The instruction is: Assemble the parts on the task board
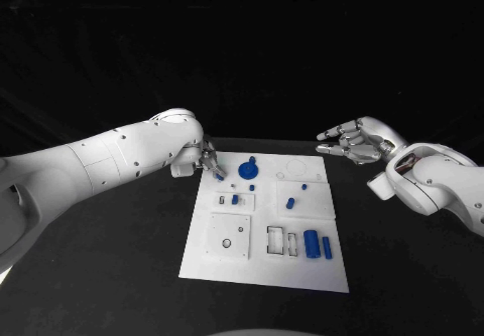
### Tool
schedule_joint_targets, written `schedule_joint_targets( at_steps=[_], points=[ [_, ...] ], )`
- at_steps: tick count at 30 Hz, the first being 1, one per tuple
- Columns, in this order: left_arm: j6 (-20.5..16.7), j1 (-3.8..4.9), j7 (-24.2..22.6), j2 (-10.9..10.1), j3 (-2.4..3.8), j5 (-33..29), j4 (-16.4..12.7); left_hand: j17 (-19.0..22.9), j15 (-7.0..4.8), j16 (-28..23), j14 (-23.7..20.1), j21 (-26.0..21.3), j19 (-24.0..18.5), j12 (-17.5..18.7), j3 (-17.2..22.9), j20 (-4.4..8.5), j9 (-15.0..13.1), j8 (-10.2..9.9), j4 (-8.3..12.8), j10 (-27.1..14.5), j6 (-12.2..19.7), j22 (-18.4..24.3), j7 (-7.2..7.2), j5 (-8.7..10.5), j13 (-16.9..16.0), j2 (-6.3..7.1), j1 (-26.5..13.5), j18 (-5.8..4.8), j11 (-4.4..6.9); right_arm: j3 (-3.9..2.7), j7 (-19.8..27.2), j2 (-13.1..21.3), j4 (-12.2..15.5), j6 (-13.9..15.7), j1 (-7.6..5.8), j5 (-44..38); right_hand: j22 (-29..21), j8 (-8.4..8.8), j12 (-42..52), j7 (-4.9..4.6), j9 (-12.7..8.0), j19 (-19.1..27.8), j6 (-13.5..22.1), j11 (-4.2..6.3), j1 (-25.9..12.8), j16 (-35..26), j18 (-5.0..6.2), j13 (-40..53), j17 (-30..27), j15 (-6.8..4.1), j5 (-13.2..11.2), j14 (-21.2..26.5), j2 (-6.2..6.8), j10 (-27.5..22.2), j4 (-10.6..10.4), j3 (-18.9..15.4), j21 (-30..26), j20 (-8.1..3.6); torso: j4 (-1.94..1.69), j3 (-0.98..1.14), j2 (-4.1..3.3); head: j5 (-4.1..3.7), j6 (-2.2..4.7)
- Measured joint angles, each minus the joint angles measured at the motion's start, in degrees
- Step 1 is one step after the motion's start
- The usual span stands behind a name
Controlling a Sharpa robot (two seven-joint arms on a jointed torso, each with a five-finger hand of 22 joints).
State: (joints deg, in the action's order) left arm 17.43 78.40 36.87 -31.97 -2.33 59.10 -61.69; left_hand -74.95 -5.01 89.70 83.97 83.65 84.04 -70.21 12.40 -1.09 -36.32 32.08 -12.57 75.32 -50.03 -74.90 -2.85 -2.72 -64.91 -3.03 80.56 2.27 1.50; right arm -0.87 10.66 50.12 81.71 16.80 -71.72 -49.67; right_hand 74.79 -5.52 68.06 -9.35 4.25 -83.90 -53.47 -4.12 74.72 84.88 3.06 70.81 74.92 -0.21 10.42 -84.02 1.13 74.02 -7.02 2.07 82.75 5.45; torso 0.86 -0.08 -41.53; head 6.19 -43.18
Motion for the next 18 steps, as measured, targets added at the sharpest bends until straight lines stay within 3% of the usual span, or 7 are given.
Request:
schedule_joint_targets(
  at_steps=[4,8,13,18],
  points=[
    [-0.7,-0.01,-0.4,-0.5,-0.02,-0.6,-0.5,0.0,0.10,0.0,0.1,0.4,0.0,-0.4,9.6,0.00,-1.0,1.5,0.8,0.6,-0.1,0.0,-0.07,-0.62,-0.8,5.00,-4.0,0.00,-0.24,0.00,0.0,0.0,0.0,0.0,0.00,0.0,0.0,0.00,0.0,0.00,0.0,0.0,0.0,0.00,0.0,0.0,0.00,0.0,0.0,0.00,0.0,0.0,0.00,0.0,0.0,0.0,0.0,0.00,-0.01,0.00,0.00,0.02,-0.02],
    [-2.1,-0.01,-0.9,-2.0,-0.03,-1.8,-2.5,0.0,0.10,0.0,0.1,0.6,0.0,-0.7,17.2,-0.27,-2.0,3.0,2.8,1.4,-0.1,0.0,-0.14,-1.76,-0.9,7.71,-8.6,0.00,-0.27,0.01,0.0,0.0,-0.1,0.0,0.00,0.0,0.0,0.00,0.0,0.00,0.0,0.0,0.0,0.00,0.0,0.0,0.00,0.0,0.0,0.00,0.0,0.0,0.00,0.0,0.0,0.0,0.0,0.00,-0.01,0.01,0.00,-0.05,-0.01],
    [-4.7,-0.02,-1.6,-5.4,-0.04,-3.2,-8.1,0.0,0.10,0.0,0.1,0.6,0.0,-0.7,21.0,-0.27,-2.5,3.8,4.2,1.6,-0.2,0.0,-0.23,-3.20,-1.0,9.02,-11.2,0.00,-0.26,0.04,0.0,0.0,-0.2,-0.1,0.01,0.0,0.0,0.00,0.0,0.00,0.0,0.0,0.0,0.00,0.0,0.0,0.00,0.0,0.0,0.00,0.0,0.0,0.00,0.0,0.0,0.0,0.0,0.00,-0.01,0.04,0.00,-0.10,-0.10],
    [-7.3,-0.05,-2.6,-8.9,-0.05,-3.6,-14.5,0.0,0.10,0.0,0.1,0.6,0.0,-0.7,21.3,-0.26,-2.7,4.0,4.4,1.6,-0.2,0.0,-0.24,-3.21,-0.8,9.43,-11.6,0.00,-0.26,0.06,0.0,0.0,-0.3,-0.1,0.05,0.0,0.0,0.00,0.0,0.00,0.0,0.0,0.0,0.00,0.0,0.0,0.00,0.0,0.0,0.00,0.0,0.0,0.00,0.0,-0.2,-0.2,0.0,0.00,-0.05,0.05,0.02,0.14,-0.30]
  ],
)
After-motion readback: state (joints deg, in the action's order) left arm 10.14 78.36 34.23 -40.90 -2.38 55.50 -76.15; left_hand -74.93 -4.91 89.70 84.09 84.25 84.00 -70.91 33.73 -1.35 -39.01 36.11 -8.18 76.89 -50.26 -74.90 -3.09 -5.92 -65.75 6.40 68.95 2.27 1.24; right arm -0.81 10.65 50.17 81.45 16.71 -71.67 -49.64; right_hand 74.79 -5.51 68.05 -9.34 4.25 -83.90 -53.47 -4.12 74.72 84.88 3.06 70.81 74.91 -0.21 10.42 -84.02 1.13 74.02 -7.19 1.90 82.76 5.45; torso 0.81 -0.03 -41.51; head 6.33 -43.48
